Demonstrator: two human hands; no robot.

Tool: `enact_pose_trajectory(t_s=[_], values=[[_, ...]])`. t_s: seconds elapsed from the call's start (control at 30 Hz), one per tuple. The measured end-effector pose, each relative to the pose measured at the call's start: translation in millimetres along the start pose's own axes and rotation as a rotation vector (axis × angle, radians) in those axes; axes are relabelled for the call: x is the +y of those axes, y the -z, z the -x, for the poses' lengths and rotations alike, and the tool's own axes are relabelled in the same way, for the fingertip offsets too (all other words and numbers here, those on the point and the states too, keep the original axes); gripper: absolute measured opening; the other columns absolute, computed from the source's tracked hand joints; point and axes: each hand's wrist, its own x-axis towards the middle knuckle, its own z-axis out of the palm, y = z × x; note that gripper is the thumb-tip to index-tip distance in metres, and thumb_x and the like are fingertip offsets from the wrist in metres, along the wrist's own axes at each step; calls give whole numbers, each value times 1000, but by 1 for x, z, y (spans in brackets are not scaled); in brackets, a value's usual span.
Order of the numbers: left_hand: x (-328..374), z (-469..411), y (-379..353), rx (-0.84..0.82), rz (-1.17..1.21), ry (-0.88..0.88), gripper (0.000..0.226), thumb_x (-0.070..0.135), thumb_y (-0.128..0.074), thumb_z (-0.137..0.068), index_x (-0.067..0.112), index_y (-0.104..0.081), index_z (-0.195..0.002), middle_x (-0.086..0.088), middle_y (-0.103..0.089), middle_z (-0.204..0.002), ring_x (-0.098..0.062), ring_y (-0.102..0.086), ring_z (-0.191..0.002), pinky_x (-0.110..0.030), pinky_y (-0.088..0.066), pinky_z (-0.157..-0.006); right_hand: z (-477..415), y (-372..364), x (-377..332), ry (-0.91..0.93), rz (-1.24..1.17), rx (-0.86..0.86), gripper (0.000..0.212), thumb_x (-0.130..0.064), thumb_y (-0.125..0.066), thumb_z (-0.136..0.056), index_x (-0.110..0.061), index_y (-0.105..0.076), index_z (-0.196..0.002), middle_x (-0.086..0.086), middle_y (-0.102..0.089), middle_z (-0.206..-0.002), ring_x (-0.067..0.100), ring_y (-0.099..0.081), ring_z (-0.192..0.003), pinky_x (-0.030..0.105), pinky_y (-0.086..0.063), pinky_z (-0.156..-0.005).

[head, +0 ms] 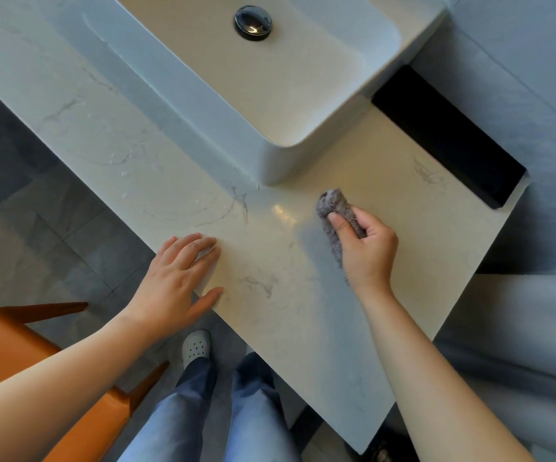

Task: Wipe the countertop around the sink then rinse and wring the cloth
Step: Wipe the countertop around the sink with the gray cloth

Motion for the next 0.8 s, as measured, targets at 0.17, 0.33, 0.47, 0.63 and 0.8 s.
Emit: enact_pose_trajectory(t_s=[0.17,0.33,0.47,0.63,0.8], values=[[0,0,2,-11,-10,-8,64,53,-49,-85,9,-55,-131,-7,-51,-136,-29,-40,-131,-52,-29,-110,-12,2,30,-66,193,45,29,-36,-65,-82,-18,-73,-103,-2,-72,-89,18,-64,-84,33,-53,-76],[2,-2,6,-20,0,14,65,56,-45,-85,9,-57,-129,-6,-52,-134,-28,-41,-129,-47,-28,-110,19,-20,30,-32,280,45,33,-21,-73,-80,-18,-71,-113,2,-71,-102,21,-58,-100,16,-36,-78],[3,-4,11,-44,-15,11,67,56,-42,-84,7,-59,-126,-8,-54,-132,-30,-43,-126,-48,-32,-107,49,-28,23,-15,232,-67,33,-25,-76,-76,-19,-72,-108,2,-71,-100,17,-62,-95,16,-42,-83],[18,-3,16,-72,21,-61,63,52,-42,-85,7,-60,-124,-8,-58,-126,-29,-51,-118,-46,-41,-101,73,1,16,-117,3,-16,37,-43,-67,-76,-21,-73,-106,-2,-73,-94,14,-68,-88,35,-56,-80],[50,-5,8,-131,129,-222,54,49,-43,-89,11,-60,-124,-3,-59,-122,-24,-55,-114,-39,-46,-97,101,59,13,-155,-82,214,19,-19,-70,-84,-20,-73,-103,-5,-74,-95,11,-68,-92,29,-54,-81]])
